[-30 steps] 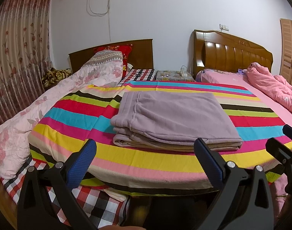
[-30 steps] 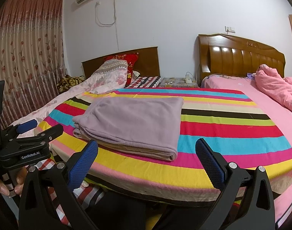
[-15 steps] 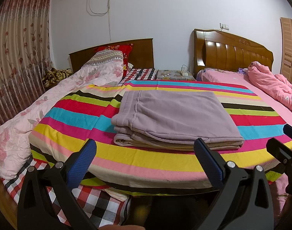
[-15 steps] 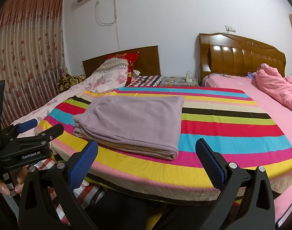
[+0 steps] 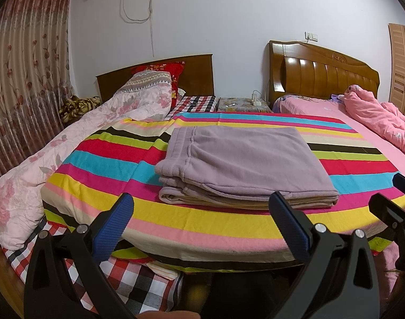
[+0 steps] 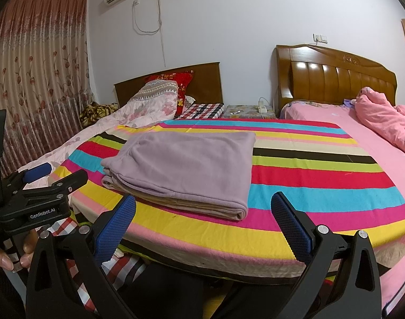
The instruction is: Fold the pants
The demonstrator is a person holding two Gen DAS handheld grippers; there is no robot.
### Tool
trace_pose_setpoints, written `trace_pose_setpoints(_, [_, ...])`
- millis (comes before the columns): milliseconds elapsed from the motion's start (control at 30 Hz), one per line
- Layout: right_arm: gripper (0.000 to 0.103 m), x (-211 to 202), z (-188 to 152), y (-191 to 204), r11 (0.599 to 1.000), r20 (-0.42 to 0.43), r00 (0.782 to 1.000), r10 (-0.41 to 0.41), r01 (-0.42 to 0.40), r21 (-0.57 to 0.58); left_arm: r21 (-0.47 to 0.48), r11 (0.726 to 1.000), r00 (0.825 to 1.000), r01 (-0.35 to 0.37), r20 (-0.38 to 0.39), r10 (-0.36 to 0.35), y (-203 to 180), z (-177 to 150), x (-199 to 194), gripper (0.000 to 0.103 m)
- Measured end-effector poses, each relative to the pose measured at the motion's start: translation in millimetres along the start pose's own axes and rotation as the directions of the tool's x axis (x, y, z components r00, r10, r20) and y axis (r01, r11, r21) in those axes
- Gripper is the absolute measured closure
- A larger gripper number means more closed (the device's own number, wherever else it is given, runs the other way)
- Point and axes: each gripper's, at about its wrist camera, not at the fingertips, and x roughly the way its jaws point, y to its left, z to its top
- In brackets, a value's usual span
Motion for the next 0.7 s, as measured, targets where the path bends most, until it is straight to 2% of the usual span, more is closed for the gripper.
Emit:
trace_pose_setpoints(233, [0.004, 1, -1, -1, 1.000, -0.004, 1.000, 0.004, -0.004, 0.000, 0.004, 1.000, 1.000, 0.000, 0.003, 0.000, 1, 2, 3, 0.002])
trace_pose_setpoints(300, [0.004, 2, -3, -2, 1.000, -0.007, 1.000, 0.007, -0.007, 0.000, -0.001, 1.000, 1.000, -0.002, 0.029, 0.002, 4, 3, 3, 0.002])
trace_pose_setpoints(433, [0.004, 1, -5, -2, 1.000, -0.006, 1.000, 0.006, -0.006, 0.002, 0.002, 0.999, 0.998, -0.037, 0.046, 0.037, 7, 5, 8, 0.002])
trace_pose_setpoints(533, [0.004, 2, -5, -3, 1.000, -0.009, 1.000, 0.007, -0.006, 0.005, -0.020, 1.000, 1.000, -0.004, 0.027, 0.004, 13, 6, 11, 0.002])
trace_pose_setpoints(700, [0.004, 1, -10, -2, 1.000, -0.010, 1.000, 0.001, -0.001, 0.000, -0.004, 1.000, 1.000, -0.015, 0.012, 0.015, 15, 3, 19, 0.002])
